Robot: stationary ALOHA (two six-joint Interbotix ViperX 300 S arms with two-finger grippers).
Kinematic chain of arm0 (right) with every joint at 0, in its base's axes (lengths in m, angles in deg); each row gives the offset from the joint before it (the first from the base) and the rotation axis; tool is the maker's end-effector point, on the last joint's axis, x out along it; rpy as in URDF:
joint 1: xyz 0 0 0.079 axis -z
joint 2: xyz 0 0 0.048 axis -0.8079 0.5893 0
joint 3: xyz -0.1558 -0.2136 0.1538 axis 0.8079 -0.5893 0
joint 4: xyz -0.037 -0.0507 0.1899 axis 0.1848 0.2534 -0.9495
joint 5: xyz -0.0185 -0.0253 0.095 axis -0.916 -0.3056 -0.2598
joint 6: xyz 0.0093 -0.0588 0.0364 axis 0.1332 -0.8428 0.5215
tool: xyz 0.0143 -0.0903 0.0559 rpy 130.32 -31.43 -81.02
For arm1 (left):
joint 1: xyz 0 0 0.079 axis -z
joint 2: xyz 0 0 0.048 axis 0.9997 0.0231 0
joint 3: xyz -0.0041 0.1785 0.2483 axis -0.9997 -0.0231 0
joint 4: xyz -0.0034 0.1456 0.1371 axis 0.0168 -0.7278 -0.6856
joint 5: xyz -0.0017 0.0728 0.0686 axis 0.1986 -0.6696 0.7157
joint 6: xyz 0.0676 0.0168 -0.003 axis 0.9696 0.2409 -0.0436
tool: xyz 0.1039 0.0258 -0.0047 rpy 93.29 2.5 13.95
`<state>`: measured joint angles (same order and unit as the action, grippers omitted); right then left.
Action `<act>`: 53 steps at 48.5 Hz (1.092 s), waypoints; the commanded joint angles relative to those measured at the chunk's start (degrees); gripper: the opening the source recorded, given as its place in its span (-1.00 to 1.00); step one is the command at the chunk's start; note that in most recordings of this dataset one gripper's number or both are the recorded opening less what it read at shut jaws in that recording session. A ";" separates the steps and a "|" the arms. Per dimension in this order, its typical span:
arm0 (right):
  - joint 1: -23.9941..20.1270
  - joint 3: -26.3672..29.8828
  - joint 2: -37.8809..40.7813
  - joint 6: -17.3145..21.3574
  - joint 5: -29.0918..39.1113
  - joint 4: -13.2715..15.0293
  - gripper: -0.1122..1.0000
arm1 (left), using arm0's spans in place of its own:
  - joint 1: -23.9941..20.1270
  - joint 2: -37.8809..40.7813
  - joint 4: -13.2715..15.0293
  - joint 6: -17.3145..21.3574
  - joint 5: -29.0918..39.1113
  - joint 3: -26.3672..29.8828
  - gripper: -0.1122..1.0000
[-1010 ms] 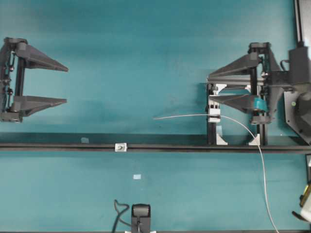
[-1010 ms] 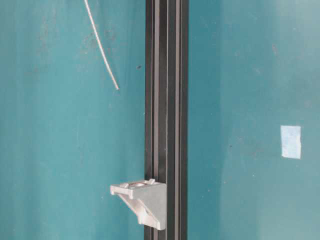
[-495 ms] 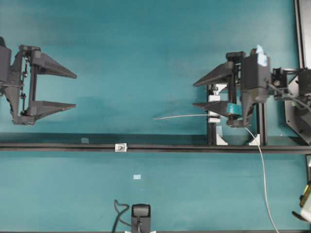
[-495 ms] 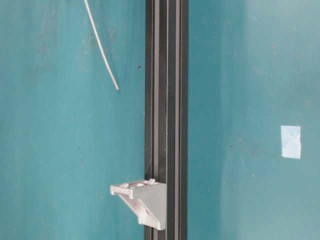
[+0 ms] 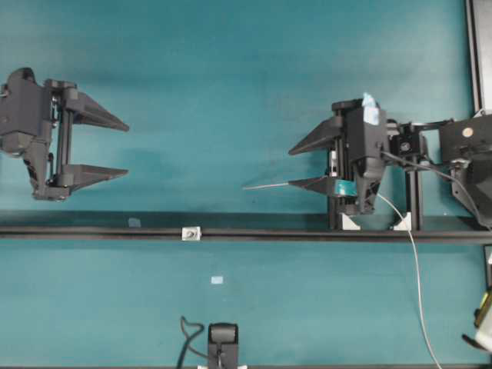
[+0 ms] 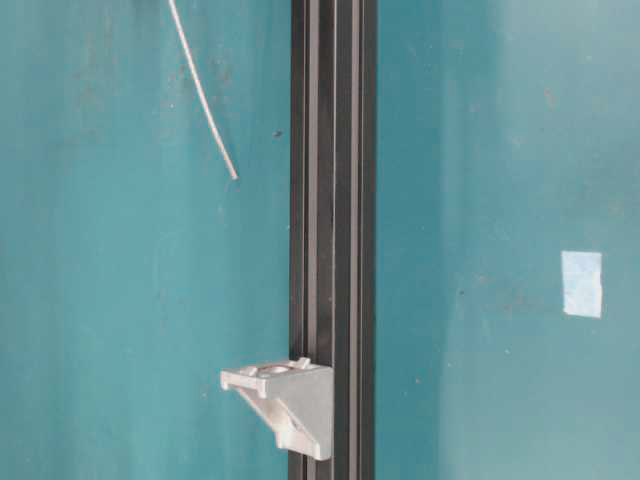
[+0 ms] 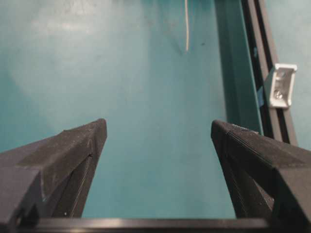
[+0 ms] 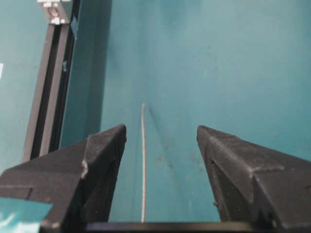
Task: Insert the wire into the hole on the left side and pull it with the left arm.
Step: 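Close the right gripper on the white wire's free end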
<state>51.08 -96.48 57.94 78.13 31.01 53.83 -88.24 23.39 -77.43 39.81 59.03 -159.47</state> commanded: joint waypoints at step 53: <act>-0.79 6.42 14.50 0.97 -0.18 0.00 0.46 | 0.18 4.57 0.09 -0.18 -0.70 3.25 0.65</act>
<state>50.38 -91.12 72.35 79.01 31.01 53.83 -88.24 28.32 -77.43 39.72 58.85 -157.27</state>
